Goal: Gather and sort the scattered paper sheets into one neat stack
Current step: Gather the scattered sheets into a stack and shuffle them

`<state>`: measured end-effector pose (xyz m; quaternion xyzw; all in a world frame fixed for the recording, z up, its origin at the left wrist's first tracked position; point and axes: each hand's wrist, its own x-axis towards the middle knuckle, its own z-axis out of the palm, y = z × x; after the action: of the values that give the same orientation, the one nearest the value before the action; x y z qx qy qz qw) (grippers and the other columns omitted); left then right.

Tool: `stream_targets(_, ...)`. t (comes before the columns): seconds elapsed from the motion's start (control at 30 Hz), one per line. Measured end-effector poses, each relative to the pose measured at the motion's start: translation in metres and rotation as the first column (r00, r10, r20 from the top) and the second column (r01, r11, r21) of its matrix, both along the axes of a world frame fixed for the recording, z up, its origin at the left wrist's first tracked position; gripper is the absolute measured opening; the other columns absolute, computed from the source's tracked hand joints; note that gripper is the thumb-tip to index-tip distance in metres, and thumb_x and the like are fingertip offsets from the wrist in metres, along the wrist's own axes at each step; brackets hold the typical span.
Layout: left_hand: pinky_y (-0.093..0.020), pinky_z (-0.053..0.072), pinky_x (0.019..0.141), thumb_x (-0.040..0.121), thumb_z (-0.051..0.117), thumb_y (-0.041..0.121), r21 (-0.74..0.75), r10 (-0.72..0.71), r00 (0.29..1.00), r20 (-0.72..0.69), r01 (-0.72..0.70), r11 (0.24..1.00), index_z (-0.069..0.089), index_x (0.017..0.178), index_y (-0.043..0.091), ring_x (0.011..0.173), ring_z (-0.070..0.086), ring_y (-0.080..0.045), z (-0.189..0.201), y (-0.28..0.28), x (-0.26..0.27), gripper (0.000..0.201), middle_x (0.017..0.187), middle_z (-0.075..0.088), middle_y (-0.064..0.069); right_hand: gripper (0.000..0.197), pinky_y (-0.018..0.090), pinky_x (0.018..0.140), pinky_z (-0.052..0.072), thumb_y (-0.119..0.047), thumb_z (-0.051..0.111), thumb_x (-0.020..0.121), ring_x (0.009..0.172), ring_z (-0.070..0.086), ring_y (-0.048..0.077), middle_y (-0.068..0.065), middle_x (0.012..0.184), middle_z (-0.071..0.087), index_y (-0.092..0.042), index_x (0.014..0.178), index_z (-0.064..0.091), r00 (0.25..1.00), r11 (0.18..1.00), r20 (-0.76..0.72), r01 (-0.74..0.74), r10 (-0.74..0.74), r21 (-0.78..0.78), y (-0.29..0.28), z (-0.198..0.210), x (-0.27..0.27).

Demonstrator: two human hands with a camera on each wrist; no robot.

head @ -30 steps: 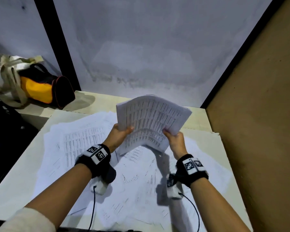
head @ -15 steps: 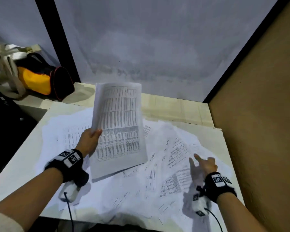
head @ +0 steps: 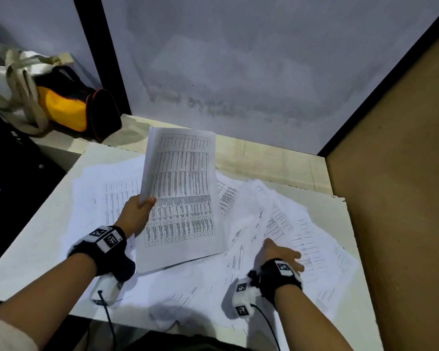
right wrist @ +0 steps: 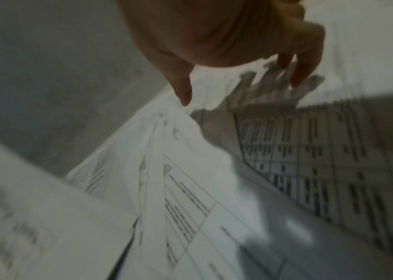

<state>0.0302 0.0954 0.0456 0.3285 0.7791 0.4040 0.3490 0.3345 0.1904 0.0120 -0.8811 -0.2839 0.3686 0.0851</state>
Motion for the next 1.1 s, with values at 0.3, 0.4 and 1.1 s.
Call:
stream_targets(0.3, -0.022, 0.03, 0.036, 0.097, 0.043, 0.024, 0.003, -0.018, 1.0, 0.016, 0.018, 1.0, 0.039, 0.064, 0.01, 0.038, 0.033, -0.015, -0.002, -0.003, -0.003, 0.036, 0.045, 0.034, -0.005, 0.076, 0.037, 0.092, 0.048, -0.04, 0.075, 0.06, 0.106, 0.058, 0.031, 0.014, 0.119, 0.059, -0.004, 0.122, 0.049, 0.962, 0.992, -0.246, -0.107, 0.122, 0.073, -0.004, -0.012, -0.037)
stream_targets(0.4, -0.022, 0.03, 0.034, 0.097, 0.043, 0.024, 0.0, -0.022, 1.0, 0.009, 0.022, 1.0, 0.038, 0.065, 0.01, 0.035, 0.033, -0.015, -0.001, -0.004, -0.006, 0.035, 0.045, 0.034, -0.004, 0.074, 0.043, 0.098, 0.037, -0.04, 0.07, 0.074, 0.124, 0.04, 0.037, 0.017, 0.137, 0.038, -0.009, 0.133, 0.039, 0.965, 0.967, -0.063, -0.254, 0.255, 0.021, -0.008, -0.014, -0.04)
stream_targets(1.1, -0.021, 0.028, 0.036, 0.097, 0.044, 0.026, 0.018, -0.035, 0.998, 0.051, 0.035, 0.999, 0.043, 0.074, 0.006, 0.03, 0.031, -0.014, -0.002, -0.004, -0.001, 0.031, 0.044, 0.034, -0.006, 0.023, 0.027, 0.074, 0.037, -0.011, 0.058, 0.088, 0.1, 0.059, 0.035, 0.021, 0.107, 0.065, 0.0, 0.107, 0.064, 0.831, 0.76, 0.094, -0.542, 0.548, 0.36, 0.052, 0.044, 0.051)
